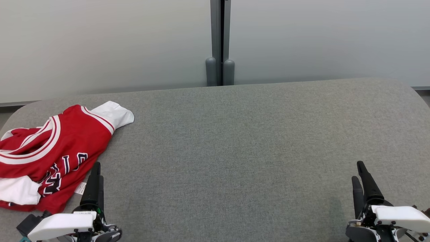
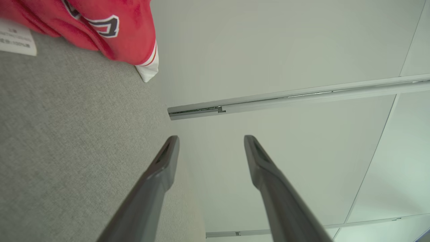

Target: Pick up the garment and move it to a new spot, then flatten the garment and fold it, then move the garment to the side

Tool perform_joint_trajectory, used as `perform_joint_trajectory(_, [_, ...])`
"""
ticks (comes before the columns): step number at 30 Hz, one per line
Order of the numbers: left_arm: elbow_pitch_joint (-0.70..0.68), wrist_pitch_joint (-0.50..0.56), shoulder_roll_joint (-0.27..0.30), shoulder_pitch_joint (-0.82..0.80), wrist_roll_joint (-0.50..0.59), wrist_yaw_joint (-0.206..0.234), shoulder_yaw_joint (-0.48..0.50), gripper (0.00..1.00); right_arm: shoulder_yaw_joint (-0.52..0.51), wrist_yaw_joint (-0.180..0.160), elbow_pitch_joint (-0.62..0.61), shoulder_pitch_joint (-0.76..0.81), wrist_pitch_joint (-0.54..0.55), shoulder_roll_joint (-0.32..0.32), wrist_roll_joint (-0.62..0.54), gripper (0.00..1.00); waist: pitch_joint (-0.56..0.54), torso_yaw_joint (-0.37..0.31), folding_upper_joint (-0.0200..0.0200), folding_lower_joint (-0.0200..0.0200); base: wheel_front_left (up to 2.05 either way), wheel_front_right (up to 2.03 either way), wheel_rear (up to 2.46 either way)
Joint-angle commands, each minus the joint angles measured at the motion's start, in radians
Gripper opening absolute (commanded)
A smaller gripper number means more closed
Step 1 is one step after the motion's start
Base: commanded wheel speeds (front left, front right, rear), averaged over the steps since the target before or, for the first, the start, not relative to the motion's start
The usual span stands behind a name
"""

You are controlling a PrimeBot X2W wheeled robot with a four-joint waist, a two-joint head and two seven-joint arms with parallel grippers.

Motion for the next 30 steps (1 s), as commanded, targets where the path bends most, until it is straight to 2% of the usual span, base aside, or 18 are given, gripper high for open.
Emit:
perform_joint_trajectory(1, [-0.021,-0.007,0.008,-0.012,0.036,0.0,0.002,1.0,0.016,0.0,-0.007,-0.031,-0.014,-0.015,-0.028,1.0,0.0,0.0,0.0,0.0,0.0,0.0,0.0])
perform_joint_trajectory(8, [-0.047,-0.038,0.008,-0.003,0.196,-0.001,-0.001,1.0,0.018,0.0,-0.019,-0.03,-0.046,-0.015,-0.234,1.0,-0.003,-0.001,0.0,0.0,0.0,0.0,0.0])
perform_joint_trajectory(17, [-0.126,-0.077,0.009,0.008,0.463,0.009,-0.011,1.0,0.023,0.0,-0.068,-0.016,-0.086,-0.009,-0.586,1.0,-0.003,0.001,0.0,0.0,0.0,0.0,0.0])
perform_joint_trajectory(30, [-0.149,-0.119,0.011,0.03,0.691,0.063,-0.073,1.0,0.07,0.0,-0.111,0.005,-0.128,-0.001,-0.799,1.0,-0.004,0.002,0.0,0.0,0.0,0.0,0.0])
